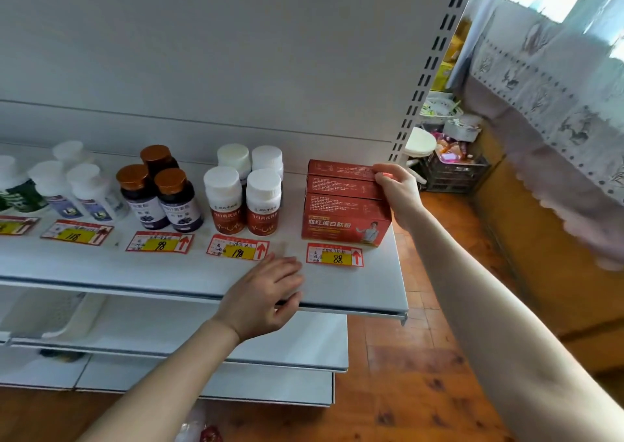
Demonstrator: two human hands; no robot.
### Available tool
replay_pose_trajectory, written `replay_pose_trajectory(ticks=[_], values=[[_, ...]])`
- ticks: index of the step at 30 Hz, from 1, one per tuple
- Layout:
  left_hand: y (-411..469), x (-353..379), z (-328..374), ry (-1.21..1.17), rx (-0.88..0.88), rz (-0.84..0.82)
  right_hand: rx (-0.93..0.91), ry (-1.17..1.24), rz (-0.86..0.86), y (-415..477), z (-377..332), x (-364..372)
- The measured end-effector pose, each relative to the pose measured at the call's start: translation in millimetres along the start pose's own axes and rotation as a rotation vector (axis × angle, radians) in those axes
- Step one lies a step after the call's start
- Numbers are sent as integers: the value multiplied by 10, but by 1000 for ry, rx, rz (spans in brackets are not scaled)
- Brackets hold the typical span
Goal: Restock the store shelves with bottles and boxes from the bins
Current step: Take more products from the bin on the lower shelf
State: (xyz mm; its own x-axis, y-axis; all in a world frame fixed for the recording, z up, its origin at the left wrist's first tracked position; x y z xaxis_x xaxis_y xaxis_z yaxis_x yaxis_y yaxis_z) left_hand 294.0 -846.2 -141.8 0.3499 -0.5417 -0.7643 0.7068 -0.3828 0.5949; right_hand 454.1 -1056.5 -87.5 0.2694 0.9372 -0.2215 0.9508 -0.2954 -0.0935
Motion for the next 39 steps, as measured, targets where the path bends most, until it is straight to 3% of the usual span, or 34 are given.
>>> replay_pose_trajectory(ticks=[8,18,23,30,39], values=[[26,-11,35,13,45,-12,-265,-158,198,-193,-271,-158],[-63,-535,86,17,62,-15,-512,-262,124,-1037,-812,347],[-524,-1310,-145,115,19,-5,-549,-265,40,-1650,-1080,1085],[-1728,-2539,-647,230,-98,203,-665,-289,-173,-2775,-1288,2418],[-3124,-3799,-1280,436,-428,280,-824,-282,-520,-4082,-1483,4298]])
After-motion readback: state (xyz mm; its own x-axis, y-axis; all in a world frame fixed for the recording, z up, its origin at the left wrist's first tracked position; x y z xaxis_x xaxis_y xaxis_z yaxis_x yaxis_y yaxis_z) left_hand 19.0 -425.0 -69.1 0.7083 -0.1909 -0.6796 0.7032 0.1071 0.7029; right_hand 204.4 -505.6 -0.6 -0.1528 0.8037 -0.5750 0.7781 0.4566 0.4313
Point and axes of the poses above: each hand's wrist, its own y-axis towards the middle knuckle, its own x-axis out of the palm, z = x × y, the point moved 6 cm from there along y, towards the middle knuckle, and after that the axes turned 9 degrees about z, right-handed, at the moved point
